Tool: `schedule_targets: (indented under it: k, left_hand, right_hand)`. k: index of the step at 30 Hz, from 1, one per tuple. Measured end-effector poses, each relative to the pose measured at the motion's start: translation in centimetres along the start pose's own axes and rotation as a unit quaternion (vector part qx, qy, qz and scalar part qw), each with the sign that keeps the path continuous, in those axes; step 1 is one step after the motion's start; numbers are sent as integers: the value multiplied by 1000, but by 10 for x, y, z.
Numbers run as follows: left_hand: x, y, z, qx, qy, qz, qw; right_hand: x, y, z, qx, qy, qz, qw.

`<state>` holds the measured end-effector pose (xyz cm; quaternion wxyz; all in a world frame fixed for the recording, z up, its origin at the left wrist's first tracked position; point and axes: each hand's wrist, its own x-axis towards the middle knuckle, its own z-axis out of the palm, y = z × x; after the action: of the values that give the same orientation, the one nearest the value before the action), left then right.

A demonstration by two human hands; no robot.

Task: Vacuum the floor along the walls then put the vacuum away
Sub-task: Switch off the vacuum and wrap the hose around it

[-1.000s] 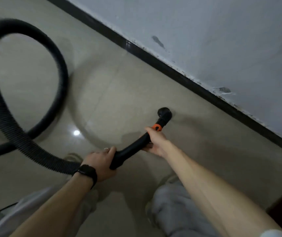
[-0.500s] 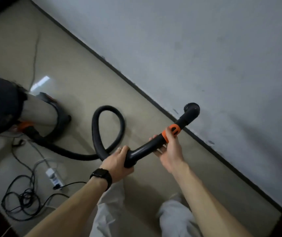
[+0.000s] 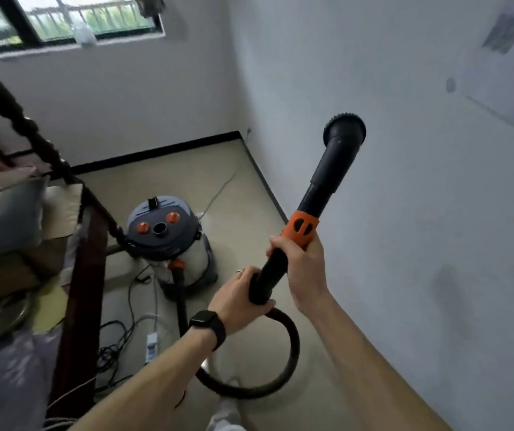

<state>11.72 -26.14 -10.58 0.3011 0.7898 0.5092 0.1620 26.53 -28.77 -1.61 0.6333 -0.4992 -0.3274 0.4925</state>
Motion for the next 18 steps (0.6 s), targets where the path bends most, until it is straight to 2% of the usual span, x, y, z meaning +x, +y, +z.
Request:
schedule_targets:
  k: [6, 10, 15, 18]
  left_hand:
    - [6, 2, -33, -36, 35, -15, 999]
    - [37, -29, -70, -41, 56, -41, 997]
    - [101, -60, -122, 9, -8, -49, 999]
    - [142, -80, -151, 31, -13, -56, 998]
  right_hand:
    - [31, -14, 60, -132, -95, -69, 984]
    - [73, -2, 108, -179, -92, -93, 975]
    - [151, 2, 170, -235, -79, -82, 965]
    - [193, 4, 203, -268, -85, -91, 955]
